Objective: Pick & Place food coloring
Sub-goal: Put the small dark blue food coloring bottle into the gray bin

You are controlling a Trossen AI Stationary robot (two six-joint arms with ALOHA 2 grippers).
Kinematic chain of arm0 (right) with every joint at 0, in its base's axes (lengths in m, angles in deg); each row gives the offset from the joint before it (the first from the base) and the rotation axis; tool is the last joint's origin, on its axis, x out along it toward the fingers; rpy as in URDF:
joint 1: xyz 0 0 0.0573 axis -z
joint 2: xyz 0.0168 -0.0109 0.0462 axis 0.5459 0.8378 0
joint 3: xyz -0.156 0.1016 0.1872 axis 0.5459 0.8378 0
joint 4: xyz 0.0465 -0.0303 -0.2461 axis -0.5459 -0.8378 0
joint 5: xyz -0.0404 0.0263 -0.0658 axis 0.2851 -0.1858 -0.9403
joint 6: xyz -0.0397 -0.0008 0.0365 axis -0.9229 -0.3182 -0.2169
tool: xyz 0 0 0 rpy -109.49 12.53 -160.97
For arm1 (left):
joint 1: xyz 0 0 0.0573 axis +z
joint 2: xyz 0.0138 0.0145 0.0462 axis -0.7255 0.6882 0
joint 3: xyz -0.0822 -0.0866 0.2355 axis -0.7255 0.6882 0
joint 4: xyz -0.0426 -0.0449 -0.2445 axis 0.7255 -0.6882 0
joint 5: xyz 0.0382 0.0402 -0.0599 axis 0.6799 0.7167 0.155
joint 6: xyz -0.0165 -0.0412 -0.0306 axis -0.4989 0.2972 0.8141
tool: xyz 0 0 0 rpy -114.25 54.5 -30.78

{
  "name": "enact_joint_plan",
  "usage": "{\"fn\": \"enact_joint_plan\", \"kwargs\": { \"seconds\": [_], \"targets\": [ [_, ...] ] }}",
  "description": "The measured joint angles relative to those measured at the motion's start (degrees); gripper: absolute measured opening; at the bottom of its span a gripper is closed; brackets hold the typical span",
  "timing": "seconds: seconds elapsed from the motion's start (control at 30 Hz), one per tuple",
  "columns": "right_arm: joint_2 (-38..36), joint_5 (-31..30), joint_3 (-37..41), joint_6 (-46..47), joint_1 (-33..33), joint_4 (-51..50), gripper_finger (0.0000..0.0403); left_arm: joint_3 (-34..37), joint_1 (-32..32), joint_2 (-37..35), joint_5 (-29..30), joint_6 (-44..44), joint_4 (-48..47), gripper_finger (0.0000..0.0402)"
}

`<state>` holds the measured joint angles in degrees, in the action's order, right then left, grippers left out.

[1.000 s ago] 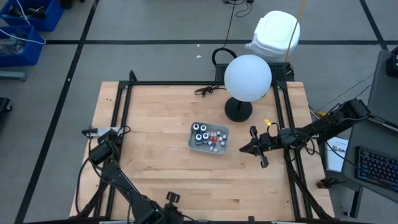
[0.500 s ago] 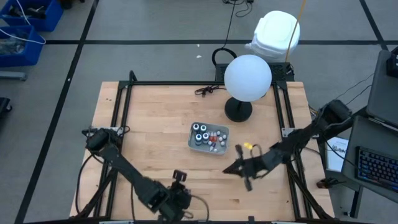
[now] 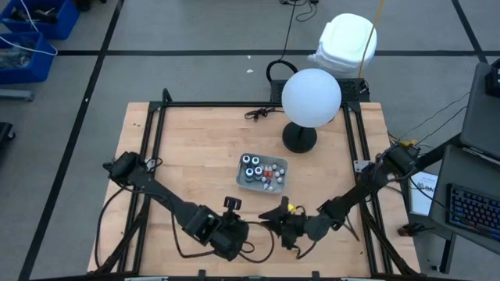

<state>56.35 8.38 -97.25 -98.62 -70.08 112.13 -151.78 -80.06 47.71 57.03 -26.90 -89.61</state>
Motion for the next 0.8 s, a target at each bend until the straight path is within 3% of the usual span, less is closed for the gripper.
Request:
{"fn": "enact_joint_plan", "kwargs": {
  "seconds": [0.1, 0.3, 0.8],
  "targets": [
    [2.7, -0.4, -1.9, -4.9, -0.4, 0.0, 0.0165, 0.0, 0.3, 0.0, 0.0, -1.7, 0.1, 0.0066],
    [5.5, -8.4, -3.7, -10.9, -0.7, 3.0, 0.0196, 0.0, 2.2, 0.0, -0.2, -4.2, 1.7, 0.0066],
    [6.1, -8.9, -3.7, -10.9, 0.5, 3.4, 0.0169, 0.0, 7.9, 0.0, -4.4, -9.9, 6.2, 0.0066]
  ]
}}
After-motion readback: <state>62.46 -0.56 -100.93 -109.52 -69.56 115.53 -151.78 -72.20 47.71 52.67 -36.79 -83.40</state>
